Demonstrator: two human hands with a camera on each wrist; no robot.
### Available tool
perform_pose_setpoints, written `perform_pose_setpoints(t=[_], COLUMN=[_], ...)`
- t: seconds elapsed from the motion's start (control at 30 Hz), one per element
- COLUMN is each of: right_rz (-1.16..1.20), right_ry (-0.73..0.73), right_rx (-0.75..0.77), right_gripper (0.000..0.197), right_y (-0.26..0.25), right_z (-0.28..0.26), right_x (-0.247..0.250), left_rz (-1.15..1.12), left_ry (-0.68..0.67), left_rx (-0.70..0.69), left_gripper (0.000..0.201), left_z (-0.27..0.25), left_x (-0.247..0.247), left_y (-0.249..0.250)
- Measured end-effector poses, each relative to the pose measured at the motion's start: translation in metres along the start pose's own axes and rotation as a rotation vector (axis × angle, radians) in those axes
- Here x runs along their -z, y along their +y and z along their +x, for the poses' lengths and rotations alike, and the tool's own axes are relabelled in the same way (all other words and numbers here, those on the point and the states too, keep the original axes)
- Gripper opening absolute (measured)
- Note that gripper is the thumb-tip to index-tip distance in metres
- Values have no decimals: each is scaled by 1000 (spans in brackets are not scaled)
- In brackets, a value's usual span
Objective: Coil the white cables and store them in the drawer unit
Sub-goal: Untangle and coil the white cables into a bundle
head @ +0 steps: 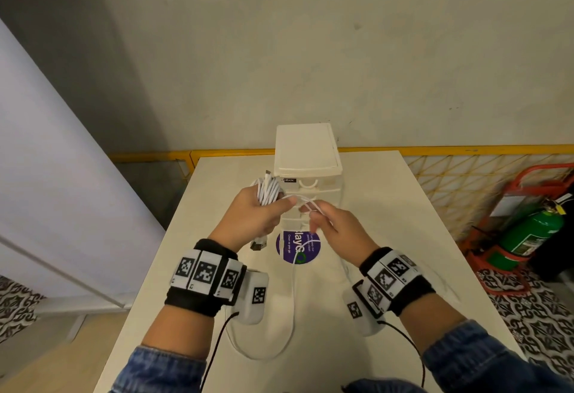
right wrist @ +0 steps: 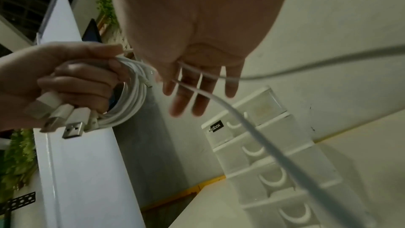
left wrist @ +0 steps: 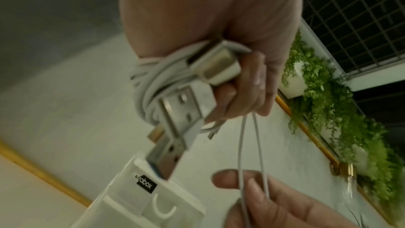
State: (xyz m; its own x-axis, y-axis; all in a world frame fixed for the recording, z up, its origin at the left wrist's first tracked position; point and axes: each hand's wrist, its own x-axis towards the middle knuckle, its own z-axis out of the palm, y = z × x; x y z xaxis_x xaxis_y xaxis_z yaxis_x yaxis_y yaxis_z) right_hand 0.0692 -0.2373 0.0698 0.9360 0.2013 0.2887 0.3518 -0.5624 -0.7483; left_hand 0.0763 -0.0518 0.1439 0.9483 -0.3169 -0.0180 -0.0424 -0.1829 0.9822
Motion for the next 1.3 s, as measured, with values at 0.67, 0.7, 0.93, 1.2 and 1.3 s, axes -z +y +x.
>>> perform_pose_setpoints(t=[0.67, 0.7, 0.93, 1.2, 1.3], right_rz=[-21, -9, 50, -13, -52], right_ry=[293, 271, 275, 268, 239], right_rx=[119, 76, 36, 23, -3], right_gripper=[14, 15, 27, 30, 32], right_y=[-7, -1, 20, 24, 23], right_z=[31, 28, 3, -12, -17], right_x=[41, 38, 16, 1, -8], left_rz=[-85, -135, -410, -749, -907], left_ry=[-434, -429, -328, -294, -281], left_rx=[82, 72, 47, -32, -89], left_gripper=[8, 17, 26, 28, 27], left_z=[-11, -11, -5, -2, -1], left_x=[-29, -28, -19, -9, -7], left_y=[-8, -8, -7, 4, 7])
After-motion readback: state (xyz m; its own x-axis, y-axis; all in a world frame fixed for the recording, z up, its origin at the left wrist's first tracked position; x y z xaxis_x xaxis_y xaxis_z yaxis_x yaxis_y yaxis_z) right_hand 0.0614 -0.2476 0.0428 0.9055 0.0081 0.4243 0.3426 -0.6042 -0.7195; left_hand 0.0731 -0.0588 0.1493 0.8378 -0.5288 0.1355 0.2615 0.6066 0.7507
